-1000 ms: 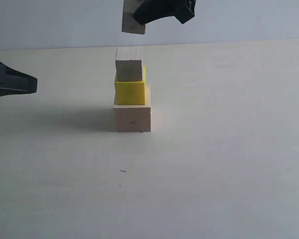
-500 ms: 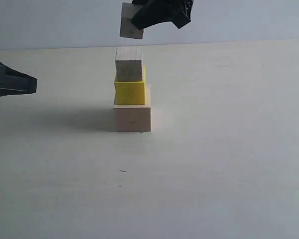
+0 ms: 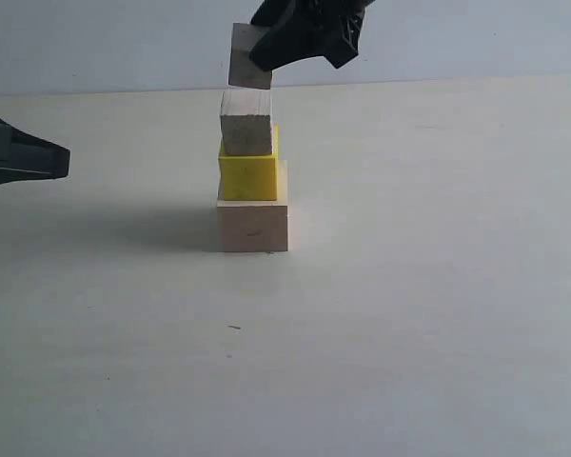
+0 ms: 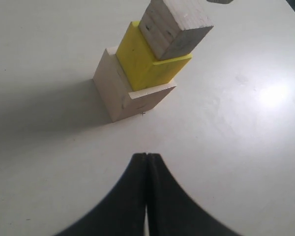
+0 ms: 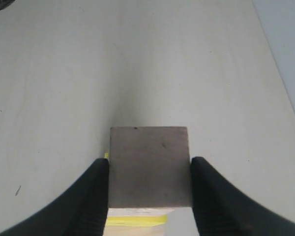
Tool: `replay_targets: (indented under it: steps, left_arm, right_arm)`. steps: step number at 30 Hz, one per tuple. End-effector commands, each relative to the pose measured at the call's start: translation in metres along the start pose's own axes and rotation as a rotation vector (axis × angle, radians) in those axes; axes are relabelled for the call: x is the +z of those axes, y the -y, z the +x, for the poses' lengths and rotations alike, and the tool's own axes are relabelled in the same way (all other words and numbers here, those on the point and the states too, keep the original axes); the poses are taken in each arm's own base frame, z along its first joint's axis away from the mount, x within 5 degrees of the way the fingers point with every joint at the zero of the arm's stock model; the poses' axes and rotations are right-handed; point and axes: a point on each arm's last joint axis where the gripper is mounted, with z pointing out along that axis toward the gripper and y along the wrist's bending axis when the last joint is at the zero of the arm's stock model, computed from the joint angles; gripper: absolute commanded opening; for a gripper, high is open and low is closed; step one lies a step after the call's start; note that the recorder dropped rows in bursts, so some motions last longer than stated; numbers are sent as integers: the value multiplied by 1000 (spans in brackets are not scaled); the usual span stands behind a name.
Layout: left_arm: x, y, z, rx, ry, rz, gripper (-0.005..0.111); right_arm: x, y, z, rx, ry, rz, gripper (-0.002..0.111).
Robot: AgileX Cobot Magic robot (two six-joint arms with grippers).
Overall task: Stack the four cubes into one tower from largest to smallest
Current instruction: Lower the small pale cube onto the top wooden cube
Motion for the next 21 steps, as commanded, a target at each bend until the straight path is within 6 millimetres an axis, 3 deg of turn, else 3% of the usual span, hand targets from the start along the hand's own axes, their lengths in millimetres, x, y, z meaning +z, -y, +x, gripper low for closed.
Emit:
replay_targets:
  steps: [1,21]
  left_arm:
    - [-1,-1,0,-4,12,-14,0]
    - [-1,-1,0,-4,12,-14,0]
  right_arm:
    - [-1,-1,-4,3,21,-4,0]
    - [-1,0,-4,7,21,4,0]
